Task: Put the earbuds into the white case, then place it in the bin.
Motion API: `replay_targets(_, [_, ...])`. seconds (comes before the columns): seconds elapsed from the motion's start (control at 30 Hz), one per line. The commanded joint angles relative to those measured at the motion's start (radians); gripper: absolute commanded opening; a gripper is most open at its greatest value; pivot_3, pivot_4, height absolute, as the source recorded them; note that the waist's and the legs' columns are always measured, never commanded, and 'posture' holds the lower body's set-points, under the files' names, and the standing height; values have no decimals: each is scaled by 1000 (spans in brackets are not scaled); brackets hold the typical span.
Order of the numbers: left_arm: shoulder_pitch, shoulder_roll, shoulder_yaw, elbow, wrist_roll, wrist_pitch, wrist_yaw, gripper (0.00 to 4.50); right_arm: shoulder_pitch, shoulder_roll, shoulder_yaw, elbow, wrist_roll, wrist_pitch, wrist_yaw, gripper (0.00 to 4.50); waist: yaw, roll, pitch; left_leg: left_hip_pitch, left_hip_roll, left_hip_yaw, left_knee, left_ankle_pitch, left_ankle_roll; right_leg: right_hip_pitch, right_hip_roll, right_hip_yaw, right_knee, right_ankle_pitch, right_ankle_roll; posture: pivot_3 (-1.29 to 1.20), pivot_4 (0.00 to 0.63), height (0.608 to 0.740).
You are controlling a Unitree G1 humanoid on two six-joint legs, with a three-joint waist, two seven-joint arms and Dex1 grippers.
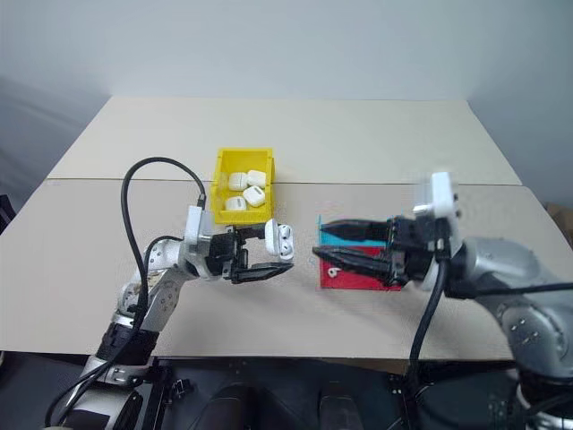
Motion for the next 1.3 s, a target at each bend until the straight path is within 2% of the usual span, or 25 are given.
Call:
replay_targets(0.03, [-54,-21,-22,24,40,-25,26,2781,-109,-54,18,17,10,30,30,1677,2,0,0,0,0,0,0,0,0,0,0,0,0,0,0,0,150,740])
replay_targets(0.2, [-117,-46,-49,56,105,-28,74,2781,-315,-92,158,38,-56,99,34,66,2,0,0,-1,0,0,0,0,0,0,0,0,0,0,0,0,150,740])
replay_targets(0.37, [-142,-48,-78,97,152,-39,75,2781,-466,-53,295,44,-135,145,21,28,-1,0,0,-1,0,0,0,0,0,-1,0,0,0,0,0,0,150,740])
replay_targets(0.57, [-151,-68,-85,103,161,-49,84,2781,-568,-8,428,38,-251,174,23,28,3,0,0,-2,0,0,0,0,0,-2,0,0,0,0,0,0,150,740])
replay_targets(0.97, [-101,-49,-73,15,130,-26,88,2781,-557,-43,568,15,-501,114,97,28,3,0,0,-3,0,0,1,0,0,-3,0,0,1,0,0,0,150,740])
replay_targets(1.3, [-96,-43,-57,17,108,-32,78,2781,-505,-85,550,20,-585,84,162,28,3,0,0,-3,0,0,1,0,0,-3,0,0,1,0,0,0,150,740])
